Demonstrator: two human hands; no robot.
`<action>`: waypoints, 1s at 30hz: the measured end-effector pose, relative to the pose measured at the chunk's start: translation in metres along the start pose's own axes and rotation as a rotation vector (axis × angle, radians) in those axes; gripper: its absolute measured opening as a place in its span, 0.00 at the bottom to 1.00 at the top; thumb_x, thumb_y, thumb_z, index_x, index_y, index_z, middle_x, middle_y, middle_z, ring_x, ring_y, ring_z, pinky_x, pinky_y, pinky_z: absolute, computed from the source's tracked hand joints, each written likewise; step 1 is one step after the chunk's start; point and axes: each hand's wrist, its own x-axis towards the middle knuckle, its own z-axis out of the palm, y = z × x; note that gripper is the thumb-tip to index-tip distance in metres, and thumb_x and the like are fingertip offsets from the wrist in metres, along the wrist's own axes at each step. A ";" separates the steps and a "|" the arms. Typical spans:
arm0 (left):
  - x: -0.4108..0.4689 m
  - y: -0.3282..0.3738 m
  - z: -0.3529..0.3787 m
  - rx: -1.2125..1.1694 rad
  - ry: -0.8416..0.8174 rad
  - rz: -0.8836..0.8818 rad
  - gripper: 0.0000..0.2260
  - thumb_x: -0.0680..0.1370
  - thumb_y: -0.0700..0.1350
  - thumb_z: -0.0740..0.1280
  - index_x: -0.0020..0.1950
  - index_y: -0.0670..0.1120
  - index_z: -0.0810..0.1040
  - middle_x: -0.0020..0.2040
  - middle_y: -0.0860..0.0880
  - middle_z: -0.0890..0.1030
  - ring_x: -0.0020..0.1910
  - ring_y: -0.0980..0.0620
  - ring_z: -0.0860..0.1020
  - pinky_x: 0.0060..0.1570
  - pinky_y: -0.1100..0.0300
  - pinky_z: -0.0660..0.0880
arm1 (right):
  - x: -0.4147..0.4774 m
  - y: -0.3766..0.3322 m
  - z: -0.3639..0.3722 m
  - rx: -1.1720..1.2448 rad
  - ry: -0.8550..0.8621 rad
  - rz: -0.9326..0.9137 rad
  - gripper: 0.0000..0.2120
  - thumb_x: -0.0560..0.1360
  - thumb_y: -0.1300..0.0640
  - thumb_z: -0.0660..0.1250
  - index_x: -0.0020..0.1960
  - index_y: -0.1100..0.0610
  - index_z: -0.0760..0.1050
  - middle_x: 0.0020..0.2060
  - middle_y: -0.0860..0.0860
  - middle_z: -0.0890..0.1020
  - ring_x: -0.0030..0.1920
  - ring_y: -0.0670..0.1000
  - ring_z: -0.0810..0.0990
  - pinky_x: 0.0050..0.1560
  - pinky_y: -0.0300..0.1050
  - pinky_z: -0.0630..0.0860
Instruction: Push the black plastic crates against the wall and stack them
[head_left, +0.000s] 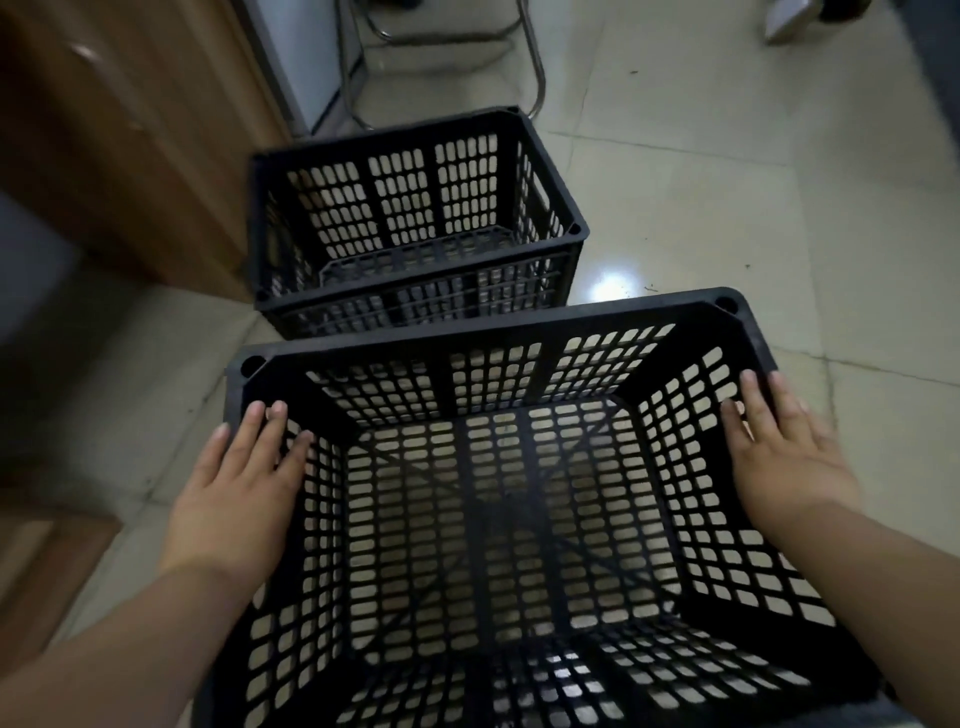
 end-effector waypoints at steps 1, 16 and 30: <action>-0.023 -0.010 -0.004 -0.002 0.002 -0.018 0.33 0.78 0.44 0.54 0.71 0.49 0.31 0.69 0.46 0.28 0.64 0.48 0.19 0.51 0.55 0.12 | -0.017 -0.003 -0.006 -0.008 0.017 -0.021 0.33 0.76 0.65 0.48 0.74 0.58 0.33 0.64 0.57 0.22 0.53 0.57 0.15 0.74 0.53 0.37; -0.338 -0.164 0.009 -0.069 0.055 -0.185 0.34 0.52 0.33 0.78 0.59 0.41 0.79 0.65 0.38 0.75 0.65 0.43 0.70 0.72 0.57 0.35 | -0.244 -0.100 -0.055 -0.102 0.141 -0.341 0.34 0.76 0.64 0.51 0.73 0.62 0.33 0.64 0.57 0.23 0.54 0.57 0.16 0.74 0.54 0.39; -0.734 -0.292 0.061 -0.102 -0.060 -0.680 0.31 0.78 0.40 0.53 0.72 0.49 0.35 0.69 0.46 0.28 0.68 0.51 0.28 0.49 0.56 0.13 | -0.558 -0.291 -0.069 -0.227 0.436 -0.701 0.29 0.79 0.59 0.46 0.75 0.58 0.36 0.67 0.55 0.27 0.72 0.57 0.28 0.75 0.53 0.38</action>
